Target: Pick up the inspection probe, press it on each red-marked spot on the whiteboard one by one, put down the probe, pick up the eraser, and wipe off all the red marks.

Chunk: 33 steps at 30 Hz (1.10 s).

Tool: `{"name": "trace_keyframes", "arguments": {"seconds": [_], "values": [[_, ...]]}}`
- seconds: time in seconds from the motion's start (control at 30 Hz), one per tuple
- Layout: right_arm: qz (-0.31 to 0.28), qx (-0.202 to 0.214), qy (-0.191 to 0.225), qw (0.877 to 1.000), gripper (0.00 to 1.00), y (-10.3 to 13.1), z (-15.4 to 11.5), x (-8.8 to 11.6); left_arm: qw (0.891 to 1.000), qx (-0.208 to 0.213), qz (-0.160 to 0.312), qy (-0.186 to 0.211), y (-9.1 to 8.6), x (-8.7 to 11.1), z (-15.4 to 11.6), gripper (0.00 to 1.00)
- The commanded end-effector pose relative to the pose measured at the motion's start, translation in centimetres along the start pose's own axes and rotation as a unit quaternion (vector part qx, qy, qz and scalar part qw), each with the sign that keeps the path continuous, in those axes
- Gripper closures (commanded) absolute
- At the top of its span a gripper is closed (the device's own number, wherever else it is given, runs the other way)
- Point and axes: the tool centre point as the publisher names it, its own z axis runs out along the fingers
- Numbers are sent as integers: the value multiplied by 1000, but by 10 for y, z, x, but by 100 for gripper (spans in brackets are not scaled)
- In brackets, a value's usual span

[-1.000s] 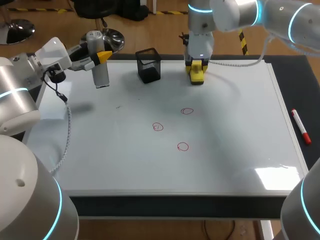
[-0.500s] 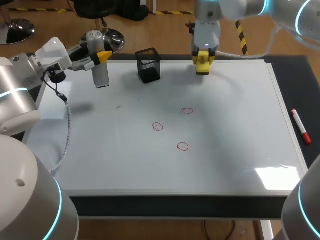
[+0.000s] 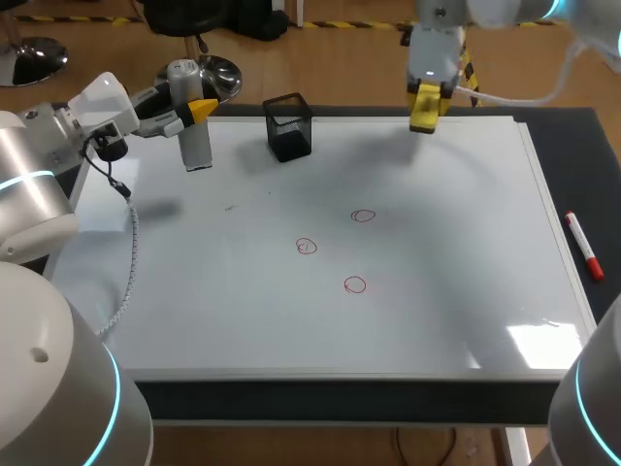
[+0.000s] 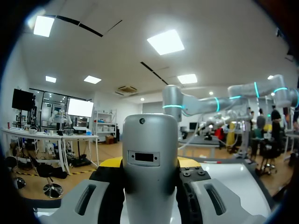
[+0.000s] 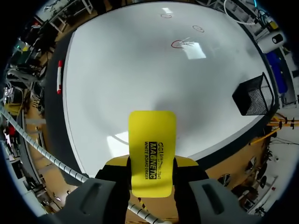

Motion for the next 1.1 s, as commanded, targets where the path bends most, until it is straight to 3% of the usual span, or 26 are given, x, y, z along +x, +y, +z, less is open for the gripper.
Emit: {"name": "trace_keyframes", "arguments": {"seconds": [0.03, 0.3, 0.73, 1.1], "values": [[12, 8, -3, 1000, 100, 9, -9, 24, 1000, 1, 1, -1, 0, 0, 0, 100], [114, 9, -31, 993, 100, -1, -18, 64, 1000, 1, 1, -1, 0, 0, 0, 100], [186, 12, -21, 982, 100, 9, -20, 126, 1000, 1, 1, -1, 0, 0, 0, 100], [211, 25, -27, 977, 100, 18, -23, 148, 1000, 1, 1, -1, 0, 0, 0, 100]]}}
